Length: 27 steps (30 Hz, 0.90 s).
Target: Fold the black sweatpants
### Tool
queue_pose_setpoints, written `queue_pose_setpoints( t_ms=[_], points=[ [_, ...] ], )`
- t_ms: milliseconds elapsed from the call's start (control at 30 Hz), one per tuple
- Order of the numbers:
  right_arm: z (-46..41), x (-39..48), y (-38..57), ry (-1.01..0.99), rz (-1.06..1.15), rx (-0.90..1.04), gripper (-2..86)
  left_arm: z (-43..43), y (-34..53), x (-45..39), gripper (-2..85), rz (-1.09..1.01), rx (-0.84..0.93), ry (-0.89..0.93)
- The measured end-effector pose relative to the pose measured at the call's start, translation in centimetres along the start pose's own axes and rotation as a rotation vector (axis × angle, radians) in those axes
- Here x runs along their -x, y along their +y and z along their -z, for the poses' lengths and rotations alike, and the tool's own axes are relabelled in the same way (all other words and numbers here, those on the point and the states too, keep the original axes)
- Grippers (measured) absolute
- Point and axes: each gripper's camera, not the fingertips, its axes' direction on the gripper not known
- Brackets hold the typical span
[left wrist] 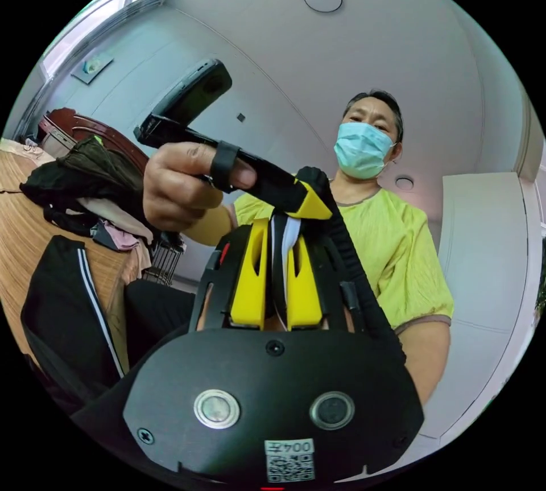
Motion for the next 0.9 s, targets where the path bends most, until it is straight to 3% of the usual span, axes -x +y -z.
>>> queue_pose_setpoints(
  t_ms=[200,400,467,567,767,900],
  points=[
    [3.4,1.1,7.2,0.217,-0.182,-0.401,7.4,3.4,2.3,0.3,5.9,0.038,-0.239,-0.268],
    [6.4,3.5,13.5,0.405,-0.395,-0.736,6.8,9.3,5.7,-6.4,5.9,0.075,-0.445,-0.803],
    [7.3,4.0,15.0,0.490,-0.481,-0.800,6.8,9.6,6.7,-11.2,6.7,0.109,-0.447,-1.043],
    [8.3,4.5,17.5,0.661,-0.641,-0.864,7.2,7.0,7.5,-16.9,10.0,0.145,-0.410,-1.248],
    [8.7,3.1,22.0,0.771,-0.902,-1.035,7.3,-4.9,8.0,-18.1,24.5,0.371,-0.189,-1.418],
    [8.1,0.8,21.7,0.753,-0.960,-1.112,7.4,-13.2,4.5,-14.2,27.6,0.372,-0.038,-1.501]
  ],
)
